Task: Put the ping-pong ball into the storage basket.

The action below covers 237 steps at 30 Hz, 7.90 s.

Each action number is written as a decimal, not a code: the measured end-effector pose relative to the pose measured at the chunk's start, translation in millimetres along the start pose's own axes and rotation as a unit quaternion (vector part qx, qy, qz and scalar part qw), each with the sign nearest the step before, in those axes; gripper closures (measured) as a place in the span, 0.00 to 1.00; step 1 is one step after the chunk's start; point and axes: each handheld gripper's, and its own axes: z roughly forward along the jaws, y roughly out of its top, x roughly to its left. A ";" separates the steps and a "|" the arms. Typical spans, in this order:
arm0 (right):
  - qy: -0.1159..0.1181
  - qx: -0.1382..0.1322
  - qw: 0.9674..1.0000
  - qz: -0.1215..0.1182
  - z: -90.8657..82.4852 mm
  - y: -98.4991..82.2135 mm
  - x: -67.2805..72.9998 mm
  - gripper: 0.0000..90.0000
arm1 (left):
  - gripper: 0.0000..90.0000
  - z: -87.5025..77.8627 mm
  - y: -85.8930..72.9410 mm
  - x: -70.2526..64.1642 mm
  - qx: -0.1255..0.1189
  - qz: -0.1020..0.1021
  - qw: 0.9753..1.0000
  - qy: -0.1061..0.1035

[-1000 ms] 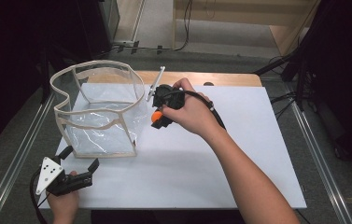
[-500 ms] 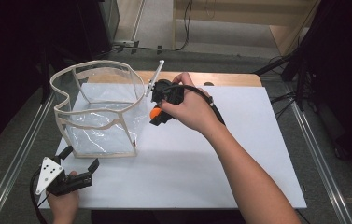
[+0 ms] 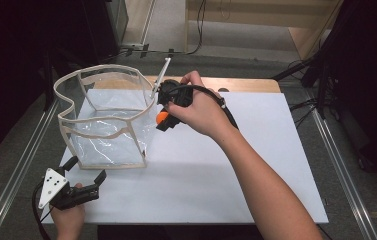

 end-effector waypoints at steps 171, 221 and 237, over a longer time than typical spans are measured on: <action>-0.041 -0.032 0.997 0.062 35.6 -49.1 -8.1 0.00 | 0.00 0.3 0.4 0.9 0.003 0.001 1.000 -0.002; -0.056 -0.132 0.981 0.129 68.9 -170.5 7.1 0.00 | 0.00 0.0 0.2 0.6 0.003 0.001 1.000 -0.001; -0.077 -0.179 0.967 0.165 65.1 -224.7 24.3 0.00 | 0.00 -0.1 0.0 -0.4 0.005 0.001 1.000 0.001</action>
